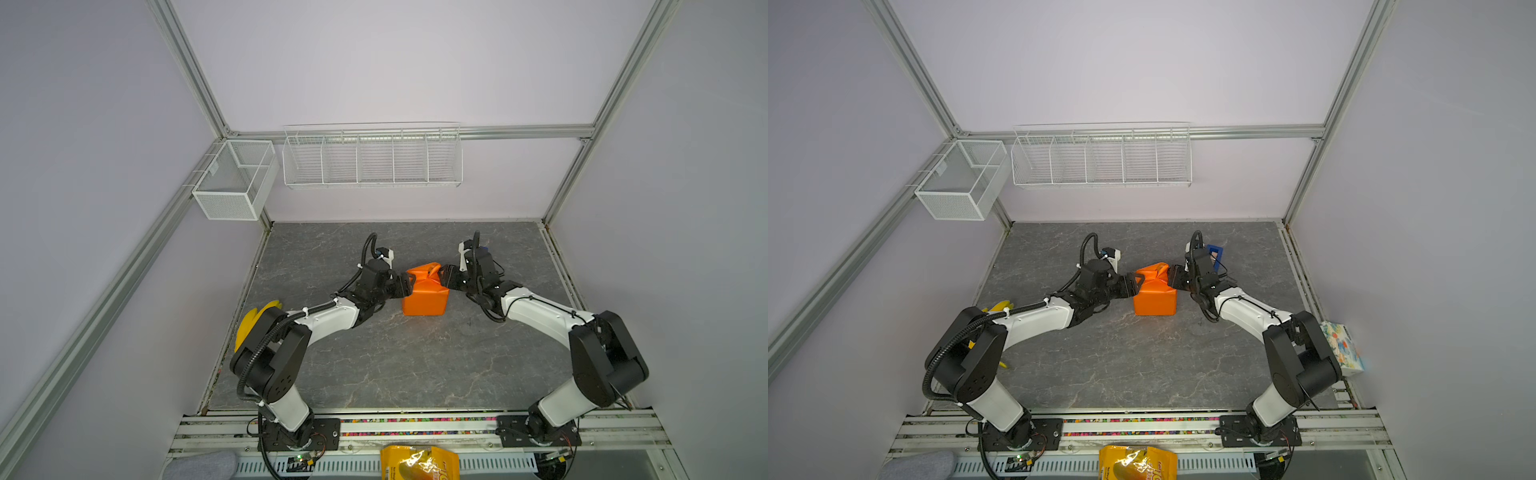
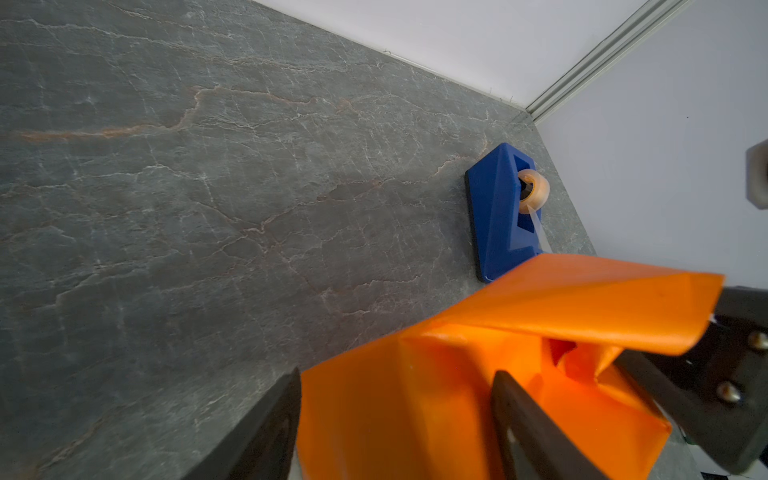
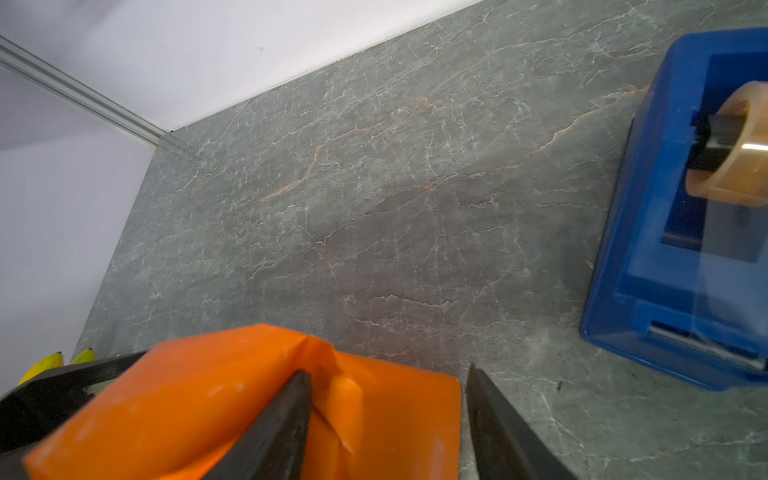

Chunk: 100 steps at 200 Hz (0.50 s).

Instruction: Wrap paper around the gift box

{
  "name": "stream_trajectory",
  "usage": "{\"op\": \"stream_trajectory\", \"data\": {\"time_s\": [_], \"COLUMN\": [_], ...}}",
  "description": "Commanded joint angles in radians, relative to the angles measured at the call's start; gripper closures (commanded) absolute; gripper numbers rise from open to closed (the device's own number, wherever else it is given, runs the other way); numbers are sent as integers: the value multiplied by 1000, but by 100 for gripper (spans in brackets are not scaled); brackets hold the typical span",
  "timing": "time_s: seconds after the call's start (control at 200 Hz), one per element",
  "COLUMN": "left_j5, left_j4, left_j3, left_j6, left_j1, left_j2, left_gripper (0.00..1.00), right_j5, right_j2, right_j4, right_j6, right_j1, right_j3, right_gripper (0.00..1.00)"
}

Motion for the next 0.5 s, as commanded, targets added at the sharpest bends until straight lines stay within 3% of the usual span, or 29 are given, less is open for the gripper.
{"op": "stream_trajectory", "data": {"time_s": [0.0,0.19,0.495], "left_j5": [-20,-23,-30], "left_j4": [-137,-141,-148], "left_j3": [-10,-10,-7], "left_j6": [18,19,22], "left_j1": [-1,-1,-1], "left_j2": [11,5,-3], "left_gripper": [29,29,29], "right_j5": [1,2,16], "right_j2": [30,-10,-126], "right_j4": [-70,-88,-121], "right_j6": [-25,-33,-60], "right_j1": [19,19,2], "right_j3": [2,0,-28], "right_gripper": [32,23,20]}}
